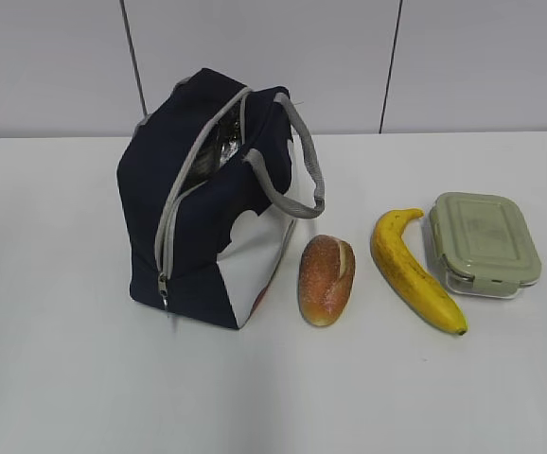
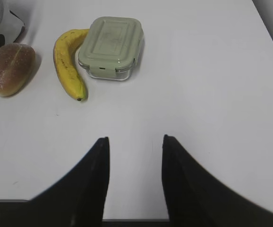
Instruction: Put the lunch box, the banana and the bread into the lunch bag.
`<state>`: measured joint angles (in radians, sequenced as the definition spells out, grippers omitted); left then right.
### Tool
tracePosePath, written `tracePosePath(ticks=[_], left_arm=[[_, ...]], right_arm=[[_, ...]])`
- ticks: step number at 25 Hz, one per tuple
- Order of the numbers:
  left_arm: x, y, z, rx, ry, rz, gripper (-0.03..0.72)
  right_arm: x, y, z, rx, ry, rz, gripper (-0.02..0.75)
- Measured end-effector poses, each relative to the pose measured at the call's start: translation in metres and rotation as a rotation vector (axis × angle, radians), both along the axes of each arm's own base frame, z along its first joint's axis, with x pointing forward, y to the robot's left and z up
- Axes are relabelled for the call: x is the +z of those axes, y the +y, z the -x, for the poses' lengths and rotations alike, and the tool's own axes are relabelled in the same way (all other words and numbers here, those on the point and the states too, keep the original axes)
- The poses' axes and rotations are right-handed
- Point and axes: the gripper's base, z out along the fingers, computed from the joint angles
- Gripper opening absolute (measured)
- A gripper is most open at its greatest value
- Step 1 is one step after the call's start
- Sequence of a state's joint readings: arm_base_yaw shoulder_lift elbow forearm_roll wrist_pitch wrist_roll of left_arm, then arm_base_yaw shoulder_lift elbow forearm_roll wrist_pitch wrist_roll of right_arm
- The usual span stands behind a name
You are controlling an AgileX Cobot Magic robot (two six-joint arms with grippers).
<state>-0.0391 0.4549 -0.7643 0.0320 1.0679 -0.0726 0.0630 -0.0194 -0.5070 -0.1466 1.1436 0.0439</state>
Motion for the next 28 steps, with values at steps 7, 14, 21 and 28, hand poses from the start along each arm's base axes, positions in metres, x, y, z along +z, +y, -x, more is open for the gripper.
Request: tracePosePath(ticks=[7, 14, 21, 28], left_arm=[[0.043, -0.007, -0.075, -0.020, 0.113, 0.035, 0.236], [0.046, -0.032, -0.154, -0.188, 0.236, 0.131, 0.238], [0.024, -0.066, -0.234, -0.298, 0.352, 0.109, 0.239], [0.009, -0.105, -0.293, -0.388, 0.416, 0.094, 0.312]], right_arm=[[0.000, 0.000, 0.000, 0.000, 0.000, 0.000, 0.278], [0.000, 0.000, 0.000, 0.000, 0.000, 0.000, 0.278], [0.000, 0.000, 0.000, 0.000, 0.000, 0.000, 0.278], [0.000, 0.000, 0.000, 0.000, 0.000, 0.000, 0.279]])
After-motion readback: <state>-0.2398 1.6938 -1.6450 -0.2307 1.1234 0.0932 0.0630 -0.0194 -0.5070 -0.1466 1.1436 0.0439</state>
